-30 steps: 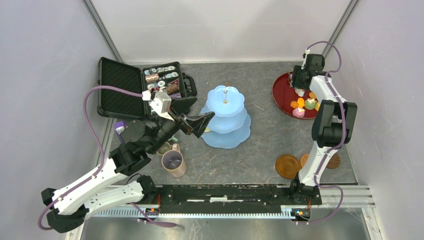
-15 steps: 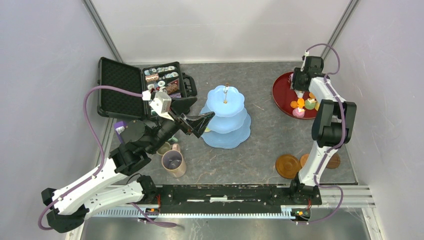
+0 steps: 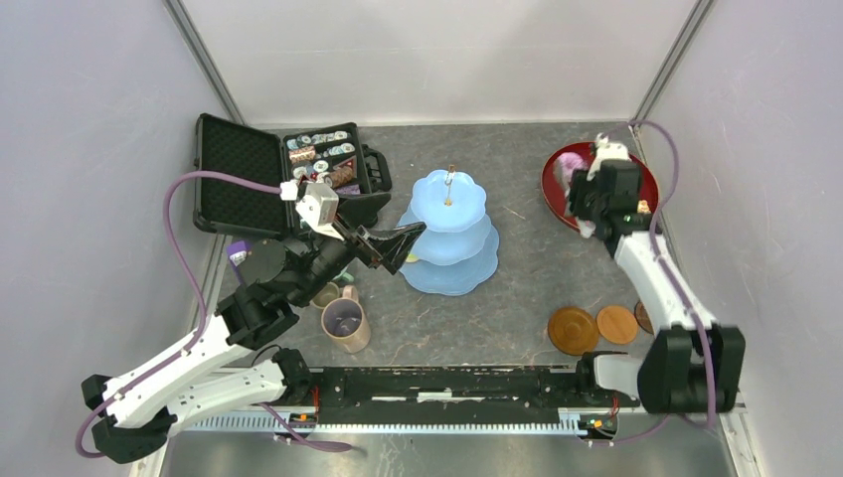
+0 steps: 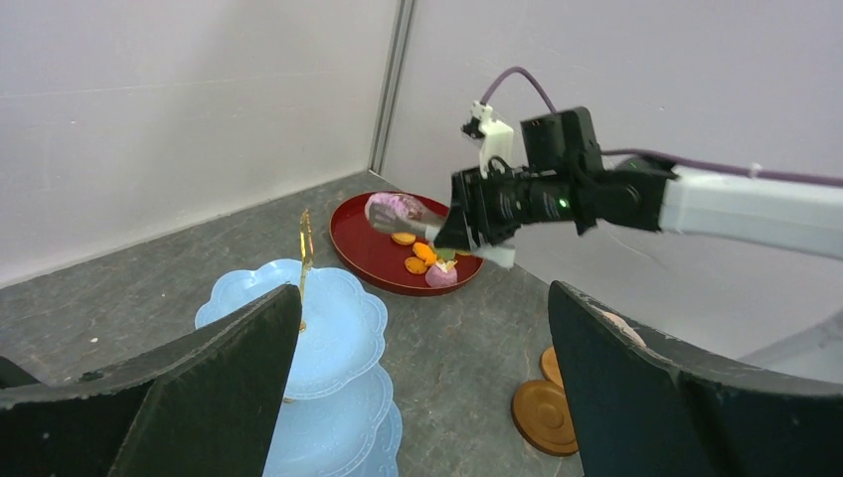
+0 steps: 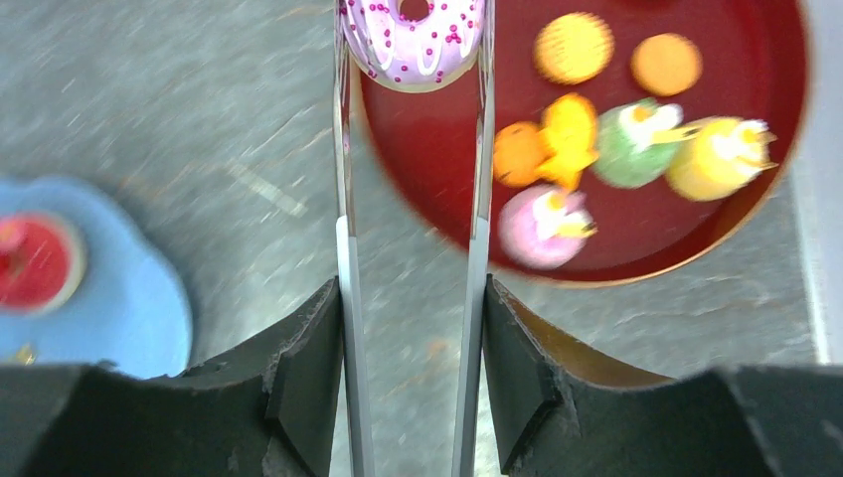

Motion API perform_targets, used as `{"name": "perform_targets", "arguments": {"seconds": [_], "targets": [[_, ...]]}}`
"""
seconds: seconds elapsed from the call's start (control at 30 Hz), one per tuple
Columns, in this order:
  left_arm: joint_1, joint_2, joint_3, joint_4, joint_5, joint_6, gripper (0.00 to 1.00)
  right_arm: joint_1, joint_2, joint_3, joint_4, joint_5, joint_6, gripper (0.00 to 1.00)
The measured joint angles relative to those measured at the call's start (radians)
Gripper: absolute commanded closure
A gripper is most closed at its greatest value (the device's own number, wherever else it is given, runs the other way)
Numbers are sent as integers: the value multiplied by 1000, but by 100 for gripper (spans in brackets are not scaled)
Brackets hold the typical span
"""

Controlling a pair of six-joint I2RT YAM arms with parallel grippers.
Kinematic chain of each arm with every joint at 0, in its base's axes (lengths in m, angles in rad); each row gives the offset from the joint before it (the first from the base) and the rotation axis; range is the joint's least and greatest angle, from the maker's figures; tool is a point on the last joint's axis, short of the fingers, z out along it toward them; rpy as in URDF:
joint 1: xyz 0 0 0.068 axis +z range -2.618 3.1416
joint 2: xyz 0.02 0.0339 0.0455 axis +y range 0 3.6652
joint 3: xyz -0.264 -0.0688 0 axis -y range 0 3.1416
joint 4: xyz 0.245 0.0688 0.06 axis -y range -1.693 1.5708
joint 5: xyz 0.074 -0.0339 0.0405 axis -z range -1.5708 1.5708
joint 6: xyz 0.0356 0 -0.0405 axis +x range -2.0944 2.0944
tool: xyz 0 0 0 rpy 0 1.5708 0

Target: Serve the afternoon tea

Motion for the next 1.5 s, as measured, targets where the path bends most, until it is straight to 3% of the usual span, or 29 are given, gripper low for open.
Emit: {"name": "perform_targets", "arguments": {"seconds": [0.23,0.6,1.07,1.33,1.5], "targets": [[-2,-13,0,0,0,0,0,216,-354,-264,-97,-11,16,54],[-2,-11,0,-1,1,0,0,404,-663,-450,-275,-129,97,54],[-5,7,0,1,-11,0,0,738,-681,-521,-205,-141,158,54],[-6,137,22,-34,31,-23,0,955,-505,-532,-23,10,178,52],[-6,206,153,-119,56,-89,0,1014,-397,-532,74,82,180,47]]}}
